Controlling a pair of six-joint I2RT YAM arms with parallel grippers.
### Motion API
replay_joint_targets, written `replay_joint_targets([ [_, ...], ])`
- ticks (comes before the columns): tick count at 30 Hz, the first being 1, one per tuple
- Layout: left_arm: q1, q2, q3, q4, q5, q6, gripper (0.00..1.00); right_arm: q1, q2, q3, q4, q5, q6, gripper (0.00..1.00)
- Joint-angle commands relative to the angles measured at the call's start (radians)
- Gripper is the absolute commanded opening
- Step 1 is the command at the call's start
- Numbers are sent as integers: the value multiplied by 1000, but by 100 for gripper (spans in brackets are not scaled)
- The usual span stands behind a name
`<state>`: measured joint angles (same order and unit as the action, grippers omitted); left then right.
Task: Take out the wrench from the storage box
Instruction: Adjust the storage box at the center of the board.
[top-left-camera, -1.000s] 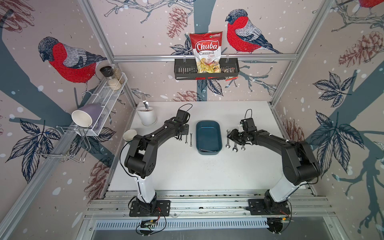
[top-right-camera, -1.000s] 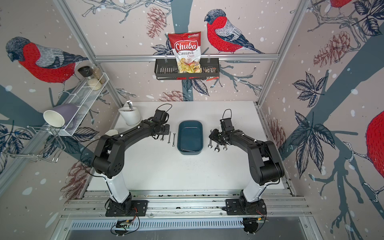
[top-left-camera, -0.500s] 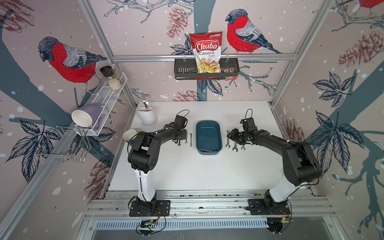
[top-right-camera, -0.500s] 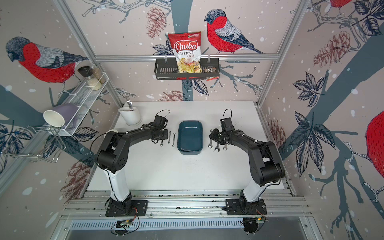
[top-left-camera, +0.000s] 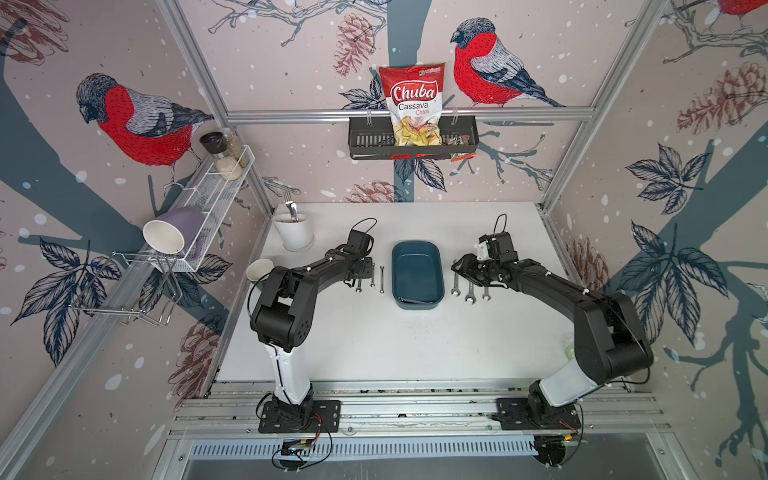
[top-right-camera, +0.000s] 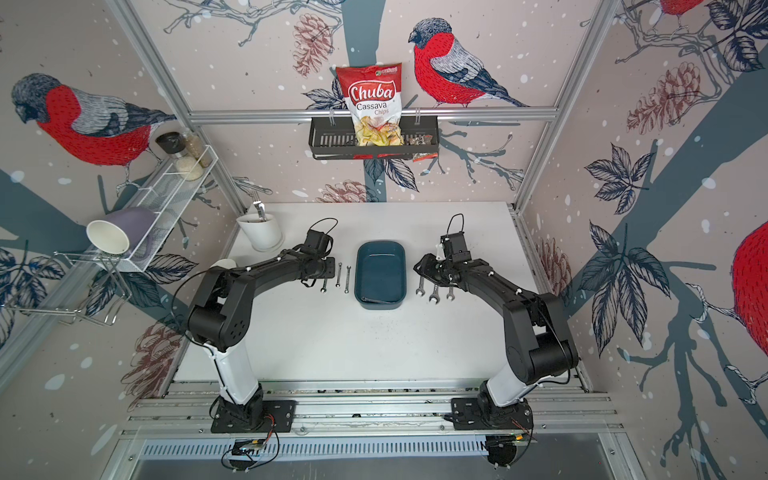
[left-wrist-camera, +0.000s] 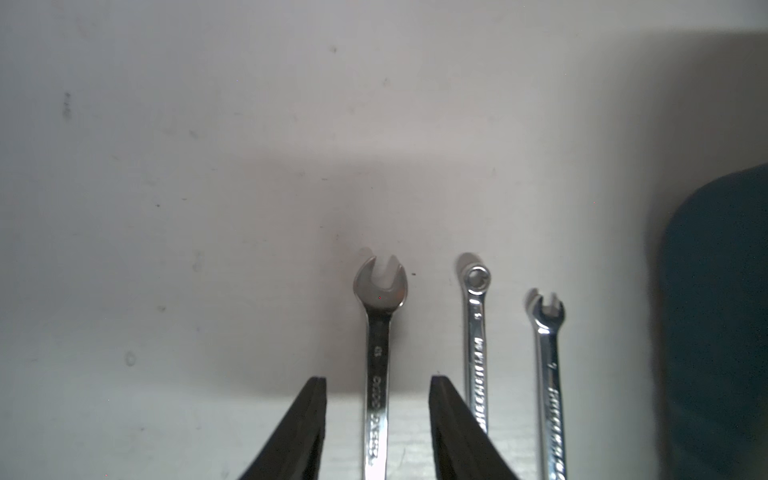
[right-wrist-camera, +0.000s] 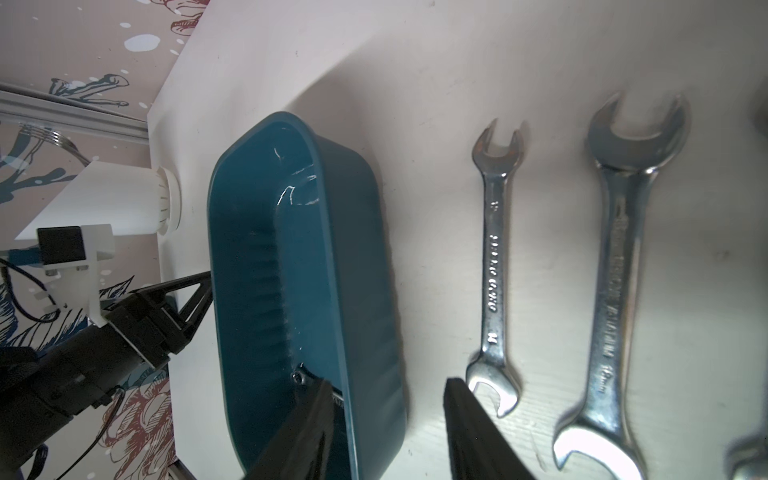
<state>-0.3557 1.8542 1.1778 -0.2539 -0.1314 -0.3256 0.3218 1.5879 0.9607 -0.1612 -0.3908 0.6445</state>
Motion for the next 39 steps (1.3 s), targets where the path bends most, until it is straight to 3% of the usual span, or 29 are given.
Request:
replay_joint_targets([
  [1, -18, -73, -16, -4, 44, -27, 47, 17, -16, -3, -30, -35, -32, 49],
  [8, -132, -109, -13, 27, 234, -98, 51, 47, -3, -13, -34, -36, -37, 49],
  [14, -226, -31, 30, 6, 214, -143, 53, 68, 26, -7, -23, -31, -31, 49],
  [18, -242, 3, 48, -21, 192, -174, 42, 74, 37, -2, -18, -31, -29, 50],
  [20, -252, 8, 68, -59, 168, -186, 28, 74, 40, 0, -17, -33, -29, 50],
  [25, -255, 7, 126, -182, 133, -220, 8, 74, 32, 3, -21, -34, -35, 50],
  [31, -253, 7, 208, -355, 149, -246, 4, 60, -23, 1, -49, -45, -52, 50],
  [33, -250, 14, 249, -425, 188, -247, 4, 53, -48, 1, -62, -46, -58, 50],
  [39, -224, 25, 313, -577, 490, -265, 0, 36, -123, 1, -99, -57, -76, 50],
])
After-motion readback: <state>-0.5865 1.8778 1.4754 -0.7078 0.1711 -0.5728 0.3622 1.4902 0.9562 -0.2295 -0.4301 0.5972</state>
